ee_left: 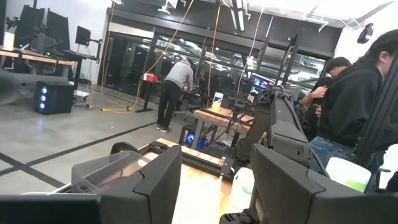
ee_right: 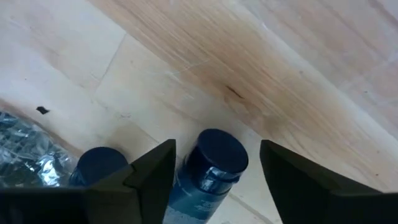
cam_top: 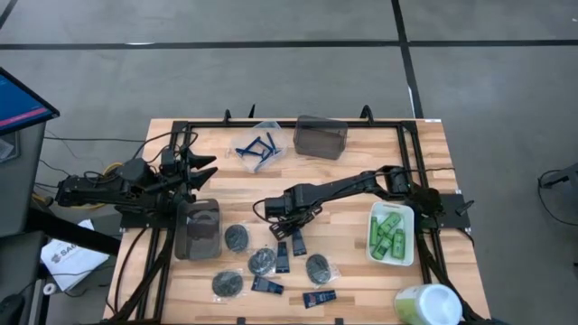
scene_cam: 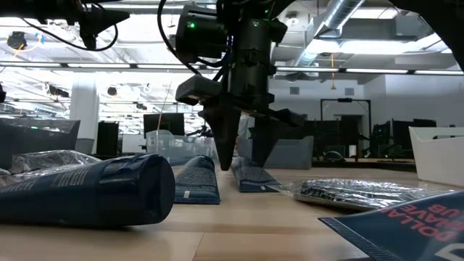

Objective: Pick & Place Travel size toiletries
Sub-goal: Put the blue shave cream into the top black bin

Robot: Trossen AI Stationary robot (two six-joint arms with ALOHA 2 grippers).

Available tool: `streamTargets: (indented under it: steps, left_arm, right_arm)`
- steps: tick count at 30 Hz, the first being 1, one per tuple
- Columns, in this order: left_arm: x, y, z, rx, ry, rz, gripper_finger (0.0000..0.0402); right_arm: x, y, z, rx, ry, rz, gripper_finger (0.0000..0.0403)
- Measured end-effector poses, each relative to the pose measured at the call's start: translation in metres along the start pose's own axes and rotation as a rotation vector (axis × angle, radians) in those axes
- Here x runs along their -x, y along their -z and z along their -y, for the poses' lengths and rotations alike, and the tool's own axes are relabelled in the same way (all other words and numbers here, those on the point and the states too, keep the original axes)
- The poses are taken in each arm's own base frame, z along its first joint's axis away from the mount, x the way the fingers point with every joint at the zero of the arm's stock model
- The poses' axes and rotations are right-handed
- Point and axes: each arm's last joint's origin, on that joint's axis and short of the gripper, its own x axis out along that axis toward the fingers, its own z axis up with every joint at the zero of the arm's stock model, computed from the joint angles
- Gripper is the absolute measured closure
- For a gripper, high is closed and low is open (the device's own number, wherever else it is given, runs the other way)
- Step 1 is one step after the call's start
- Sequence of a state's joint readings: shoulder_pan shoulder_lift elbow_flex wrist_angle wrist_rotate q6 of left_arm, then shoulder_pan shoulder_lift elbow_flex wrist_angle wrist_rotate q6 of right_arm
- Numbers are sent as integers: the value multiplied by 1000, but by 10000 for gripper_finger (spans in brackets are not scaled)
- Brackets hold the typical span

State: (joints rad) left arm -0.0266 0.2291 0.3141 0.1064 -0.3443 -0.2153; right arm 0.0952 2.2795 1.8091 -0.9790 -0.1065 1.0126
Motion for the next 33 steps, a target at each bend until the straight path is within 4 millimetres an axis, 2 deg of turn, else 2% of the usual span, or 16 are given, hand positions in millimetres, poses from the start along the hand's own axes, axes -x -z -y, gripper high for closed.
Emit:
streamTargets:
  steps: [6,8,16,27,30,33]
  left_arm:
    - [0,0,0,0,0,0,211]
    - [0,0,0,0,0,0,211]
    - [0,0,0,-1,-5,1,211]
    - [0,0,0,-1,-4,1,211]
    - [0,0,0,-1,-4,1,211]
    - [0,0,0,-1,-4,0,211]
  right_arm:
    - [0,0,0,15,1,0,208]
    - [-11,-1,-1,18,6,-3,218]
    - [-12,0,-1,47,24,1,251]
    - [-10,-6,6,104,44,-9,343]
    - [-5,-8,10,149,55,-13,342]
    - [8,-10,11,242,32,13,321]
